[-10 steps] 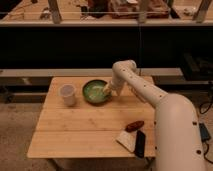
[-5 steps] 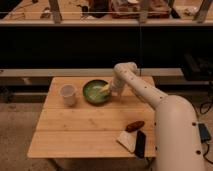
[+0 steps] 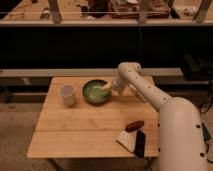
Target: Pick up the ceramic bowl
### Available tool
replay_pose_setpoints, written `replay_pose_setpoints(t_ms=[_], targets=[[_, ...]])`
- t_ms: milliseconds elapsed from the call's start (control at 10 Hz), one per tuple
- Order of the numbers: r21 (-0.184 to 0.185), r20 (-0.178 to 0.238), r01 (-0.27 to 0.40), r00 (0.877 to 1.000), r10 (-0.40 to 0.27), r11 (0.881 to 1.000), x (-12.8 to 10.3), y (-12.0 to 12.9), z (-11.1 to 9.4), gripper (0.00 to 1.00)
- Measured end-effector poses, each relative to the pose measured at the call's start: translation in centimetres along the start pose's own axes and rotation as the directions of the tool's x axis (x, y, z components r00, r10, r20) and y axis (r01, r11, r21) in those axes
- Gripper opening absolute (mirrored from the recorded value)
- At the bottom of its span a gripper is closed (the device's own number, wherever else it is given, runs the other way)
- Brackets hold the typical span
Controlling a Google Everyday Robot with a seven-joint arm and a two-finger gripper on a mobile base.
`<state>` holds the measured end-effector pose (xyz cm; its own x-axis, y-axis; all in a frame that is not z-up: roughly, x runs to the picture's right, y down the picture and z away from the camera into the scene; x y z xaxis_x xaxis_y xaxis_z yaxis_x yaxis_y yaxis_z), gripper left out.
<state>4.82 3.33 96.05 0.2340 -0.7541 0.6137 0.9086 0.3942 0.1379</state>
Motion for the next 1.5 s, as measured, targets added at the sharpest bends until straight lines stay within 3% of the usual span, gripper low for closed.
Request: replay_pose_setpoints(t_ms=[300, 600, 800, 1000, 1500], targets=[[0.026, 0.006, 0.006, 1.0, -0.007, 1.0, 0.1, -0.1, -0.1, 0.35], [0.038, 0.01, 0.009, 1.0, -0.009, 0.999, -0.1, -0.9, -0.7, 0.32], [0.049, -0.012, 0.017, 1.0, -0.017, 0.999, 0.1, -1.3, -2.8, 0.22], [0.069, -0.045, 0.031, 0.999, -0.028, 0.997, 0.1, -2.0, -6.2, 0.11], [0.106, -0.082, 0.067, 0.995, -0.058, 0.992, -0.3, -0.7, -11.3, 0.11]])
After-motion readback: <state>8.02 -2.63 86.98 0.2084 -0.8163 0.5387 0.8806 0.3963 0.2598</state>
